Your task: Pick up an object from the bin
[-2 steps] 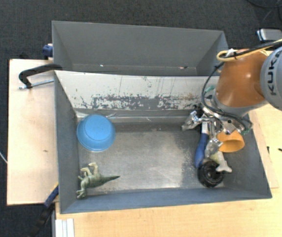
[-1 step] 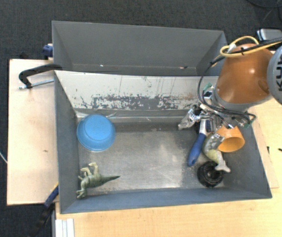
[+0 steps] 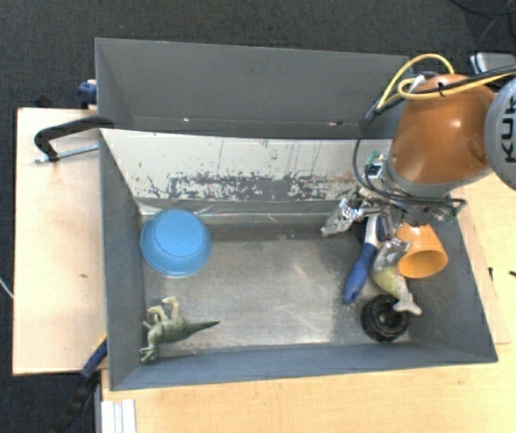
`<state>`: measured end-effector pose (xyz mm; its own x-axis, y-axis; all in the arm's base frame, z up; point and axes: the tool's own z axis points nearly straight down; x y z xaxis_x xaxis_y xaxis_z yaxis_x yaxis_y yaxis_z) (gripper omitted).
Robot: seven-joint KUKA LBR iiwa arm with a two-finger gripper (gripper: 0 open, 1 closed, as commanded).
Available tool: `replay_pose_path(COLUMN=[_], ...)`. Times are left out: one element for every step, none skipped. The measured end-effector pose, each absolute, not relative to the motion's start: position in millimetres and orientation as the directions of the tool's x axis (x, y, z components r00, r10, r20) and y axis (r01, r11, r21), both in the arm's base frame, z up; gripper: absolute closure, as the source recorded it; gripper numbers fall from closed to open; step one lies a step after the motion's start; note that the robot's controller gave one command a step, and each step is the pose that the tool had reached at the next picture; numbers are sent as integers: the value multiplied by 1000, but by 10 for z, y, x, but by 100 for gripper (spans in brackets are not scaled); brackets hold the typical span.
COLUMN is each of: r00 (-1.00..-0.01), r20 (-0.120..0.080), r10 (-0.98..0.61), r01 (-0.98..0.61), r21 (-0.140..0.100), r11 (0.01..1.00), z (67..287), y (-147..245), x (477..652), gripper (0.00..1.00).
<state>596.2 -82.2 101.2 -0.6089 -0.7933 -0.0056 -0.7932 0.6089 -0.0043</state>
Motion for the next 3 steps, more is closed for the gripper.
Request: replay_pose_path(r00=[-493,-495,-497], r20=[-6,-6,-2], r10=[-870,-869,-868], r01=[-870,-869,-868], r21=[-4,-4,-1], r11=[493,495,497], z=[741,762,763], y=[-867,-851,-868], x=[6047,6065,6059], gripper=[0,0,100])
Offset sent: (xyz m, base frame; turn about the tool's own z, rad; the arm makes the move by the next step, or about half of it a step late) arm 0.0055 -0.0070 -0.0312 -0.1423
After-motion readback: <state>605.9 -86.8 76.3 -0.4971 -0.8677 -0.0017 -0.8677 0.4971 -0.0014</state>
